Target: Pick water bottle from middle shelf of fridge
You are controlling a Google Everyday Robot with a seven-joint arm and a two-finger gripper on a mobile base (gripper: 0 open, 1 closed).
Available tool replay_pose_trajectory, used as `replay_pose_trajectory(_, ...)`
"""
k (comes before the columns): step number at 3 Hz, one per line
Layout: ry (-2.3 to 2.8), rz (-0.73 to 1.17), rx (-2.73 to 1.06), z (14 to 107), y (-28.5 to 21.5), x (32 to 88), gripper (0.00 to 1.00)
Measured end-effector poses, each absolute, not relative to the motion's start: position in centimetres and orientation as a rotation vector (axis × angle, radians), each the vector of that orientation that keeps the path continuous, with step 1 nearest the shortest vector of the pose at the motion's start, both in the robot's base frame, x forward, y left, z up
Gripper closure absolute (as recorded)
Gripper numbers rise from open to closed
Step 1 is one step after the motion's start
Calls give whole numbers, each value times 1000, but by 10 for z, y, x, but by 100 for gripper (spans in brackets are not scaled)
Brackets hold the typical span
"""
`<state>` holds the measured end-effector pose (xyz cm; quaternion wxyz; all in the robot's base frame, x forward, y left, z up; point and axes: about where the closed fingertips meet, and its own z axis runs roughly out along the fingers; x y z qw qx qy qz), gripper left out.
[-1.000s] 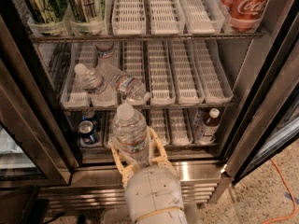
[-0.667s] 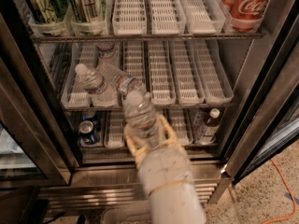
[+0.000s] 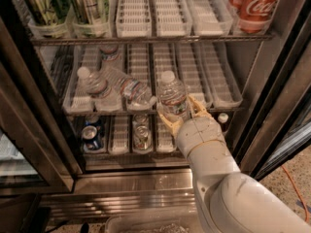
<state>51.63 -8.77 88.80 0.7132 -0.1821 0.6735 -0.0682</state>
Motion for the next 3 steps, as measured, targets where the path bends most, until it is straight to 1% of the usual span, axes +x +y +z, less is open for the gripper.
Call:
replay_pose_trajectory(1,1499,-121,-445,892,-92,519,100)
replay_pose_trajectory(2,1477,-40,-491,895,-72,515,100)
replay_pose_trajectory(3,1476,-41,-492,896,-72,515,100)
